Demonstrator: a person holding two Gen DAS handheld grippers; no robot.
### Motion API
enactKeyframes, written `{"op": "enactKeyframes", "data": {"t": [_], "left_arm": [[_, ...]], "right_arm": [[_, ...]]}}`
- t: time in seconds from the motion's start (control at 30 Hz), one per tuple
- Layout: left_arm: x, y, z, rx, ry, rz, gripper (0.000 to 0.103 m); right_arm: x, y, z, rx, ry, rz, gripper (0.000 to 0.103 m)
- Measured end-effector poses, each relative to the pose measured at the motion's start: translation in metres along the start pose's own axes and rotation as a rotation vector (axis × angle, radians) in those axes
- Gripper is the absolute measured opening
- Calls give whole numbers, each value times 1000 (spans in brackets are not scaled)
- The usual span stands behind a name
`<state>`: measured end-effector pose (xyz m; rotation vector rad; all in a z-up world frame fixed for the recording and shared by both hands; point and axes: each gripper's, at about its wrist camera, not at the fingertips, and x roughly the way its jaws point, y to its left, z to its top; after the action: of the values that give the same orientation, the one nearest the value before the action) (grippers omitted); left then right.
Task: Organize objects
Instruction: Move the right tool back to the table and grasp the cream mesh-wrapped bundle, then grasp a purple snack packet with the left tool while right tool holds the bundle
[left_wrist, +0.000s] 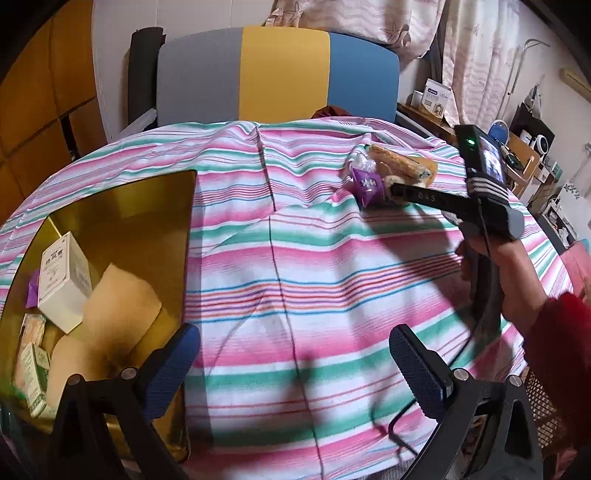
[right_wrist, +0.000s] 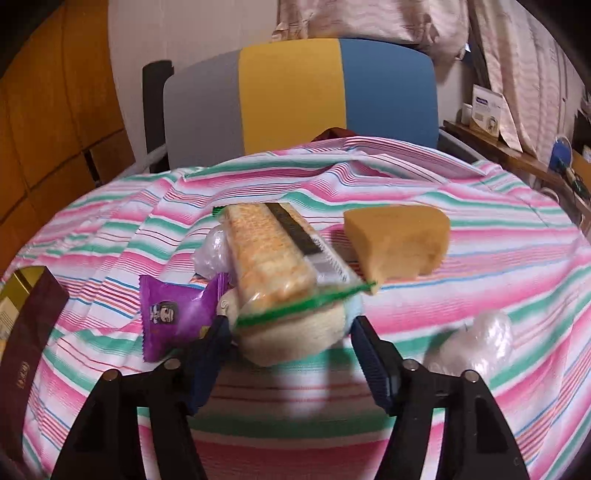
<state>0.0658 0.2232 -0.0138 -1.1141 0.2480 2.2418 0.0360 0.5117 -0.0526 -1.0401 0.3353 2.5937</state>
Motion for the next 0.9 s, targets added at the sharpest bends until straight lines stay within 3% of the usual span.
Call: {"op": "enactKeyframes", "data": {"t": [0.2,0.4,0.57,0.9], "left_arm": [[3,-11,18,0,-37,-3,103],[21,-29,49,3,-90,7,103],[56,-52,81,32,-109,2,103],[133,-88,123,46,-98,-3,99]], "right_arm": [[-27,-9,-24,101,-16,24,64],[-53,-9,-48,162,-90,-36,63],[-56,-14,-52,194,-115,-104,63],[-55,-29,-59,263,-149,-111,63]]}}
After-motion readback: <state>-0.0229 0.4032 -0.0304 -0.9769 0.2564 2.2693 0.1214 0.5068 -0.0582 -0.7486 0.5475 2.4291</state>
